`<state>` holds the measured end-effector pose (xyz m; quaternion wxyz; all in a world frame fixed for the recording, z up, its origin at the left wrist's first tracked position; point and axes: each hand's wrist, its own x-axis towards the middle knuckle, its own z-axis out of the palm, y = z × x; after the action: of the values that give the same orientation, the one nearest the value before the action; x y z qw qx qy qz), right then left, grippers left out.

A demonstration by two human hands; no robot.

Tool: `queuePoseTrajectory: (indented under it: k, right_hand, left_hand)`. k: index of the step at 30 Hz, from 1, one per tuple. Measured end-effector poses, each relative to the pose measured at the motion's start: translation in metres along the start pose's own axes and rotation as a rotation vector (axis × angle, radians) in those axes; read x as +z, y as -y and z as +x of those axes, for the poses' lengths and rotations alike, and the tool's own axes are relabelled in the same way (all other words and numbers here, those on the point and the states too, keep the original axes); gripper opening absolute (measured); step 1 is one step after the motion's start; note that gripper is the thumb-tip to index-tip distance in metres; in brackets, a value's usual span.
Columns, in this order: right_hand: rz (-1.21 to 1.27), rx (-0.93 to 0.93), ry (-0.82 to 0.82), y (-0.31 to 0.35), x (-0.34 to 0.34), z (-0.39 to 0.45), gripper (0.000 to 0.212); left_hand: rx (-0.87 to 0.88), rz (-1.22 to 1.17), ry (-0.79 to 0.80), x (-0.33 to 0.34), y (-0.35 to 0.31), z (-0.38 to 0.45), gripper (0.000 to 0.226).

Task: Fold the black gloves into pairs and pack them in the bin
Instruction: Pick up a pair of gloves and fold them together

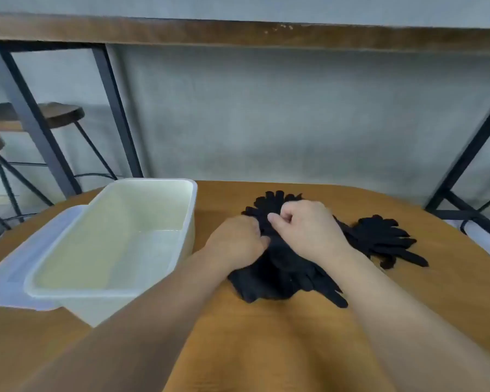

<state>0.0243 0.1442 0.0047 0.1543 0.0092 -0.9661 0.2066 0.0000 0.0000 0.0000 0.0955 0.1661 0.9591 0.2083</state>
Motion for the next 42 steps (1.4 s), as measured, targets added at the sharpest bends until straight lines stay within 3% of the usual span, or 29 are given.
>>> queuePoseTrajectory:
  k: [4, 8, 11, 12, 14, 16, 19, 22, 28, 31, 34, 39, 42]
  right_hand:
    - [0.049, 0.086, 0.182, 0.003, 0.022, -0.027, 0.038]
    - [0.071, 0.113, 0.280, 0.005, 0.039, -0.042, 0.028]
    - [0.099, 0.117, 0.329, 0.005, 0.050, -0.053, 0.021]
    - [0.113, 0.119, 0.353, 0.006, 0.050, -0.057, 0.021]
    - [0.093, 0.119, 0.378, 0.005, 0.050, -0.060, 0.045]
    - [0.064, 0.107, 0.319, 0.006, 0.045, -0.062, 0.055]
    - [0.068, 0.077, 0.137, 0.008, 0.021, -0.058, 0.036]
    - [0.147, 0.073, 0.032, 0.009, -0.011, -0.050, 0.010]
    - [0.405, 0.104, 0.122, 0.012, -0.062, -0.035, 0.019]
    - [0.414, 0.148, 0.213, 0.008, -0.067, -0.029, 0.020]
    - [0.437, 0.164, 0.237, 0.010, -0.062, -0.025, 0.014]
    - [0.628, 0.121, 0.099, 0.019, -0.057, -0.028, 0.017]
    - [0.568, 0.054, 0.136, 0.016, -0.045, -0.048, 0.020]
  left_hand:
    - [-0.128, -0.048, 0.063, 0.032, 0.032, -0.011, 0.026]
    - [-0.194, -0.177, 0.037, 0.051, 0.049, -0.010, 0.034]
    - [-0.225, -0.278, -0.007, 0.058, 0.048, -0.011, 0.022]
    - [-0.245, -0.363, -0.033, 0.056, 0.045, -0.012, 0.017]
    - [-0.311, -0.662, -0.045, 0.047, 0.037, -0.012, 0.014]
    - [-0.353, -0.957, -0.003, 0.034, 0.025, -0.014, 0.016]
    - [-0.305, -1.107, 0.014, 0.012, 0.010, -0.013, 0.012]
    - [-0.215, -1.124, 0.005, -0.009, -0.003, -0.019, 0.013]
    - [-0.004, -1.069, 0.015, -0.040, -0.014, -0.034, 0.023]
    - [0.061, -0.844, -0.015, -0.045, -0.010, -0.036, 0.018]
    - [0.101, -0.676, -0.147, -0.043, -0.008, -0.037, 0.015]
    - [0.171, -0.619, -0.420, -0.041, -0.008, -0.043, 0.010]
    - [0.252, -0.433, -0.436, -0.027, 0.006, -0.060, 0.010]
